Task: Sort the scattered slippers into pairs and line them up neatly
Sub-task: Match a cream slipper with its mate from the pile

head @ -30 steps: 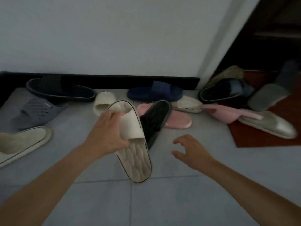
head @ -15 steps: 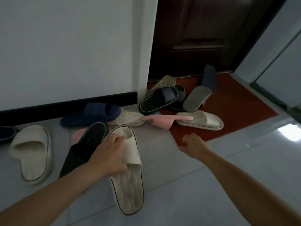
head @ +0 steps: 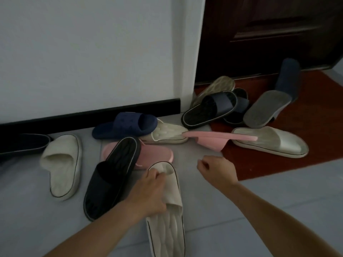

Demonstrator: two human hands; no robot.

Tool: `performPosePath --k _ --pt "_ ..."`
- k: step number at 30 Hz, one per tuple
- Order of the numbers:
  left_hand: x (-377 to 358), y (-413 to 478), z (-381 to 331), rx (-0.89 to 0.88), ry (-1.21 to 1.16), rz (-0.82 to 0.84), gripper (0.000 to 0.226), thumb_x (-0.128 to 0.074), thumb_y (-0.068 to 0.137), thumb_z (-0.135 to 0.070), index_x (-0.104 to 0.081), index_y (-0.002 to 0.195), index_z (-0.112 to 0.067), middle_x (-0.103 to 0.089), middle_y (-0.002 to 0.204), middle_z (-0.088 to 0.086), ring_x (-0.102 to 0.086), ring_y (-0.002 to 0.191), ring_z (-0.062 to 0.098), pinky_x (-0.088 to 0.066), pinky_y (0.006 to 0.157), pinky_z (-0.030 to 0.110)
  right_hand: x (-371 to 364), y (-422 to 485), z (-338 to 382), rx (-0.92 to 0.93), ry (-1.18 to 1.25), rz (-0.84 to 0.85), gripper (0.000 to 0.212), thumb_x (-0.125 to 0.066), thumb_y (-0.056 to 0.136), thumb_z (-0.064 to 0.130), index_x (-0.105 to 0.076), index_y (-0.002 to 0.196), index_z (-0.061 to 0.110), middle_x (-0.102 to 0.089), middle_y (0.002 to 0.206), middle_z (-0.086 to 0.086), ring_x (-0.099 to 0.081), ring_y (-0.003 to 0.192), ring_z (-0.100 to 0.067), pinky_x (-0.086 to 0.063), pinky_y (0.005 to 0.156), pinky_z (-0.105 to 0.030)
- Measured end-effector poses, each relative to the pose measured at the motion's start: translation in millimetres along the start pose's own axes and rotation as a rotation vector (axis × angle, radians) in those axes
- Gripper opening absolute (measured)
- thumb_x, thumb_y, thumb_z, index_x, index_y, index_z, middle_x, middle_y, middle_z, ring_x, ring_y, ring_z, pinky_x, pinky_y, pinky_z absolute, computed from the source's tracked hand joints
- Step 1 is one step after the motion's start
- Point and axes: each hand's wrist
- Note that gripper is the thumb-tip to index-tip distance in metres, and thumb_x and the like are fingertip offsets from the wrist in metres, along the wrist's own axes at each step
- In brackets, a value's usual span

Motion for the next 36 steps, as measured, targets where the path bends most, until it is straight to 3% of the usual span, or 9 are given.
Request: performPosePath --k 4,6,8,11,17,21,28,31,36 --pt "-4.0 -0.8 11.9 0.059 -0.043 0.003 0.080 -0.066 0.067 -0.034 -0.031 0.137 -0.018 -0.032 0.132 0.004 -0.033 0.123 0.027 -0.040 0.100 0.035 -18.6 17.9 29.5 0.092 0.114 0.028 0.024 -0.051 0.088 0.030 -0.048 0.068 0.016 -0.053 0.073 0.000 -0.056 0.069 -0.024 -0.042 0.058 -0.032" --pt "-8.6 -2.9 17.2 0.064 -0.051 0.026 0.081 -0.068 0.068 -0.034 -0.029 0.138 -0.018 -0.031 0.133 0.004 -0.032 0.123 0.026 -0.040 0.101 0.037 -32.3 29.1 39.2 0.093 0.183 0.069 0.016 -0.052 0.089 0.027 -0.063 0.090 0.015 -0.062 0.094 -0.005 -0.061 0.085 -0.026 -0.048 0.071 -0.034" --pt "-18.4 -8.6 20.3 0.078 -0.053 0.060 0.081 -0.069 0.069 -0.034 -0.028 0.138 -0.017 -0.030 0.134 0.003 -0.031 0.124 0.025 -0.040 0.101 0.037 -45.1 41.4 47.6 0.061 0.219 0.129 0.030 -0.054 0.090 0.025 -0.062 0.116 0.011 -0.061 0.117 -0.010 -0.059 0.104 -0.026 -0.047 0.088 -0.034" --pt "-31.8 -14.7 24.0 0.106 -0.068 0.071 0.084 -0.068 0.068 -0.036 -0.026 0.138 -0.017 -0.029 0.133 0.002 -0.030 0.124 0.023 -0.042 0.099 0.036 -55.7 62.1 52.5 -0.022 0.196 0.135 0.040 -0.055 0.091 0.026 -0.054 0.128 0.009 -0.052 0.131 -0.014 -0.050 0.120 -0.028 -0.039 0.099 -0.034" --pt "-33.9 9.1 5.1 0.029 -0.138 0.012 0.079 -0.064 0.066 -0.036 -0.030 0.134 -0.018 -0.032 0.131 0.003 -0.031 0.124 0.025 -0.039 0.101 0.037 -35.1 92.7 55.4 -0.123 0.489 -0.109 0.027 -0.058 0.089 0.019 -0.062 0.113 0.008 -0.068 0.097 -0.007 -0.059 0.082 -0.015 -0.045 0.076 -0.022" --pt "-32.5 43.4 -29.3 -0.021 -0.154 -0.080 0.080 -0.064 0.070 -0.041 -0.030 0.138 -0.015 -0.033 0.135 0.005 -0.033 0.125 0.025 -0.041 0.098 0.036 -19.4 99.5 59.6 -0.128 0.678 -0.190 0.023 -0.059 0.088 0.020 -0.064 0.110 0.013 -0.064 0.088 0.006 -0.058 0.077 -0.003 -0.038 0.059 0.002" --pt "-30.3 85.2 -44.0 -0.034 -0.051 -0.130 0.084 -0.067 0.069 -0.039 -0.028 0.140 -0.018 -0.033 0.137 0.002 -0.032 0.126 0.024 -0.036 0.099 0.037 -19.5 78.1 25.0 -0.027 0.736 -0.120 0.013 -0.063 0.087 0.018 -0.068 0.099 0.018 -0.067 0.083 0.008 -0.062 0.075 0.000 -0.046 0.069 -0.005" --pt "-30.2 94.2 -59.2 0.032 -0.140 -0.231 0.073 -0.059 0.070 -0.032 -0.034 0.137 -0.018 -0.037 0.136 0.000 -0.033 0.125 0.024 -0.032 0.101 0.035 -4.8 82.0 11.7 -0.153 1.005 -0.072 0.006 -0.063 0.087 0.020 -0.066 0.087 0.025 -0.073 0.078 0.001 -0.070 0.077 -0.012 -0.056 0.071 -0.020" --pt "-48.2 97.7 -80.9 0.072 -0.264 -0.423 0.067 -0.046 0.066 -0.038 -0.055 0.125 -0.009 -0.058 0.122 0.004 -0.052 0.114 0.028 -0.039 0.105 0.039 23.3 103.5 -17.7 -0.386 1.287 -0.217 0.006 -0.060 0.089 0.020 -0.066 0.090 0.018 -0.074 0.076 0.000 -0.072 0.073 -0.011 -0.055 0.062 -0.018"
Point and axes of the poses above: each hand's wrist, its own y-axis towards the middle knuckle, its own x-axis out of the back of the hand, z = x × y
